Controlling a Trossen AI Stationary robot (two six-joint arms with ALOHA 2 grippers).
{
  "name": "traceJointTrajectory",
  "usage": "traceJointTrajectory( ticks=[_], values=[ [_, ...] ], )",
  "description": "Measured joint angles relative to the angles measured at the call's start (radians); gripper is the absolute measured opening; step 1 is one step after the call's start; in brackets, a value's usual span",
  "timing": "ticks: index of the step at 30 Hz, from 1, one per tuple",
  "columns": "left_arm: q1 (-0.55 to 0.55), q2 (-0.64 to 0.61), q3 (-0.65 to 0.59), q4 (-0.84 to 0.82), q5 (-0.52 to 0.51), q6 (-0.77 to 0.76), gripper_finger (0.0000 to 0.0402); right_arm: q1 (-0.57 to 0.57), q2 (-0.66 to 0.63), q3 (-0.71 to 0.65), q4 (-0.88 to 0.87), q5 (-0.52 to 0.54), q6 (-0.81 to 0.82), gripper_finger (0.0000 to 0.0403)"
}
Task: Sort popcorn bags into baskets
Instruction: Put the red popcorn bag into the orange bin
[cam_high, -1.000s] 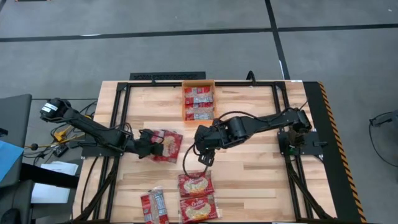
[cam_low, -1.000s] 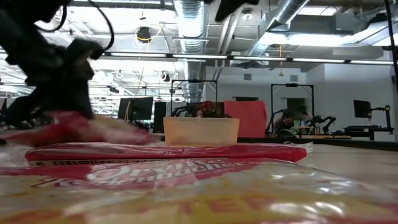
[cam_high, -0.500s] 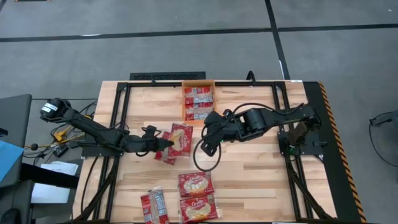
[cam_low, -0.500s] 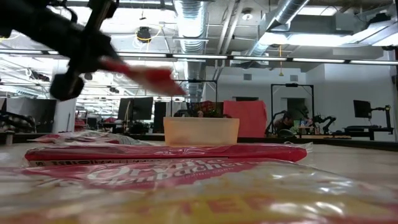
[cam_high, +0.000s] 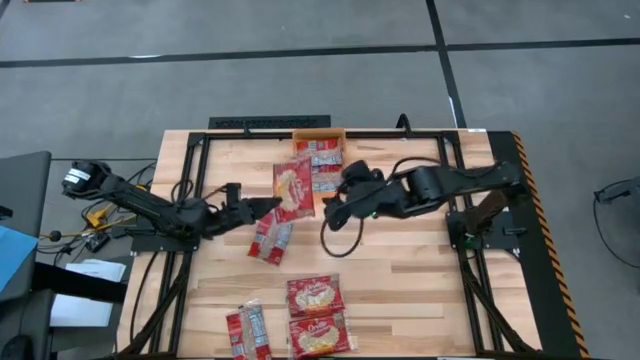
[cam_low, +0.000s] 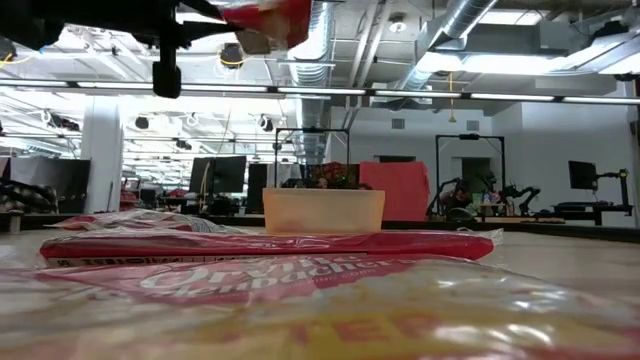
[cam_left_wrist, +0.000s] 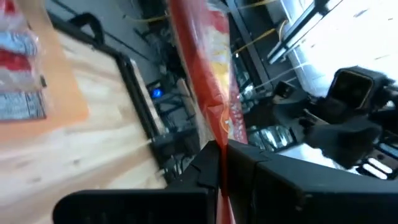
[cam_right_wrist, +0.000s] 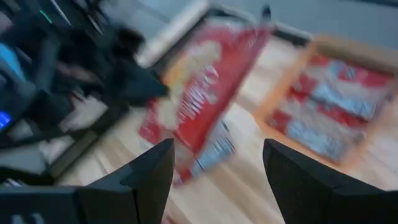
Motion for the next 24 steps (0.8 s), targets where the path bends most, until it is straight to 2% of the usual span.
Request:
traceJointTrajectory(
  ticks=[3,7,10,16,24],
  values=[
    [0.023,-0.006,0.0,0.047,-0.005,0.037,0.0,-0.004,-0.04,0.004,-0.014,0.047,-0.007,0.0269],
    [0.048,-0.016,0.002,0.097,0.012,0.098,0.0,-0.041,-0.078,-0.021,-0.055,0.028,0.025,0.0269],
    [0.057,-0.016,0.001,0.118,0.028,0.132,0.0,-0.088,-0.099,-0.075,-0.019,-0.06,0.012,0.0269],
    [0.06,-0.015,0.001,0.126,0.036,0.153,0.0,-0.194,-0.117,-0.173,0.194,-0.231,-0.068,0.0269],
    [0.061,-0.015,0.001,0.141,0.032,0.168,0.0,-0.288,-0.034,-0.189,0.429,-0.404,-0.169,0.0271]
  ],
)
